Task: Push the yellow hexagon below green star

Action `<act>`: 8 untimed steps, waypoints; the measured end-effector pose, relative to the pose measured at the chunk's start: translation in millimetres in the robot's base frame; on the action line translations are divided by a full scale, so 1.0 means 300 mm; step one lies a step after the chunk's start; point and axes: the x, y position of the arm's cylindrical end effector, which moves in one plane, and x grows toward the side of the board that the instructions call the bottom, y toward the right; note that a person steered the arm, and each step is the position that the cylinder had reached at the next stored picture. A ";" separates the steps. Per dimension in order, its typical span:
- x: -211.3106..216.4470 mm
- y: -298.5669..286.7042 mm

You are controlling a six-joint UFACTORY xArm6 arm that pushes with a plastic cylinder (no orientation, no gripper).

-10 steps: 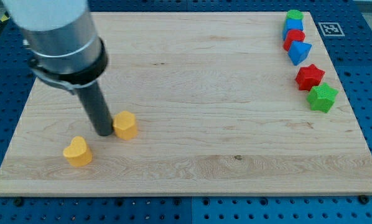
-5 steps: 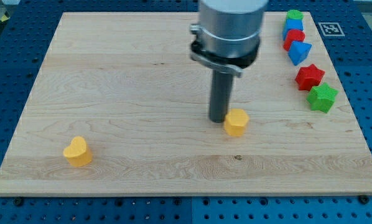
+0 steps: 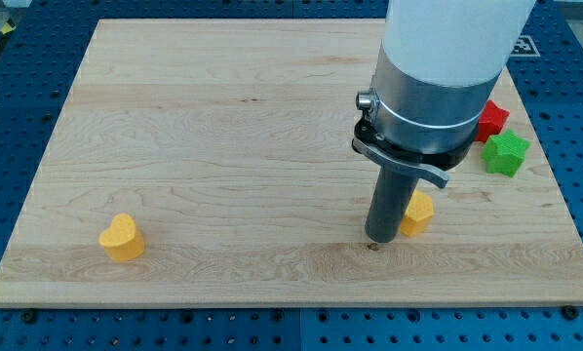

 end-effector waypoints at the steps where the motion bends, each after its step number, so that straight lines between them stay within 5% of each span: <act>1: 0.000 0.023; 5: -0.029 0.333; 8: -0.099 0.050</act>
